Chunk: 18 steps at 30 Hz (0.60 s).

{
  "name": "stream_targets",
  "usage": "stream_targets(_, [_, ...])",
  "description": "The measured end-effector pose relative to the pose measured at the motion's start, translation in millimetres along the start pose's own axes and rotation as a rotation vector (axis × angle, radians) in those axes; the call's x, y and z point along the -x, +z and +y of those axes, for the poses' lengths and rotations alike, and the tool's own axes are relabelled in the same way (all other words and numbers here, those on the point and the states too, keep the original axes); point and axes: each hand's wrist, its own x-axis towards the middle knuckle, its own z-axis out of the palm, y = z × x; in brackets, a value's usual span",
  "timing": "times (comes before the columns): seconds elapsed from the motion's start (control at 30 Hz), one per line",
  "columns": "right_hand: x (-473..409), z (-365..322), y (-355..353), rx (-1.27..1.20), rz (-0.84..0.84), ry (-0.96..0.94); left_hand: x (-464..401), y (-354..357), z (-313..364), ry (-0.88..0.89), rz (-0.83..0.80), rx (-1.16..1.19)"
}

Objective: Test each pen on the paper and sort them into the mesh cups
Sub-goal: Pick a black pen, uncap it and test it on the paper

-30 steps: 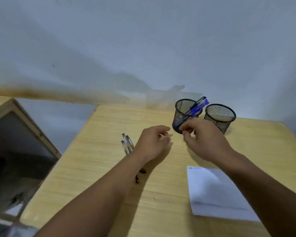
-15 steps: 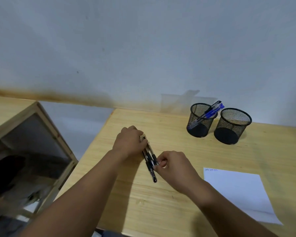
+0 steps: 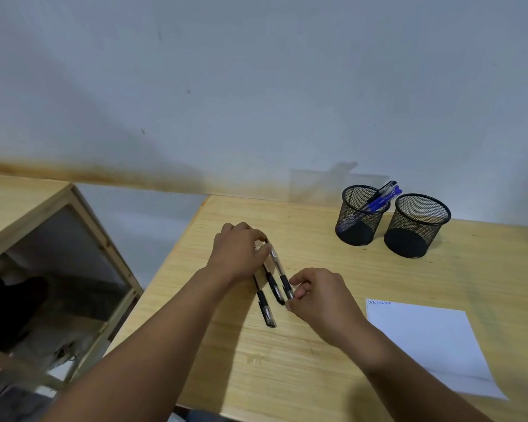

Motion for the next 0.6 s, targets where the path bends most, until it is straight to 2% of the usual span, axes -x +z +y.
stream_targets(0.07, [4.3, 3.6, -6.8, 0.003, 0.037, -0.002, 2.8, -4.3, 5.7, 0.007, 0.025, 0.161])
stream_targets(0.13, [10.2, 7.3, -17.7, -0.016, 0.061, 0.000, 7.8, -10.1, 17.5, -0.006, 0.016, 0.420])
stream_targets(0.23, [22.9, 18.4, -36.6, -0.105, 0.045, 0.012, 17.4, -15.4, 42.9, 0.012, -0.018, 0.679])
stream_targets(0.47, [57.9, 49.3, -79.6, -0.313, 0.002, 0.091, 28.1, -3.2, 108.6, 0.177, -0.114, 0.801])
stream_targets(0.6, [73.4, 65.4, -94.0, -0.362, 0.041, 0.099, 33.7, 8.7, 139.8, 0.240, -0.196, 0.852])
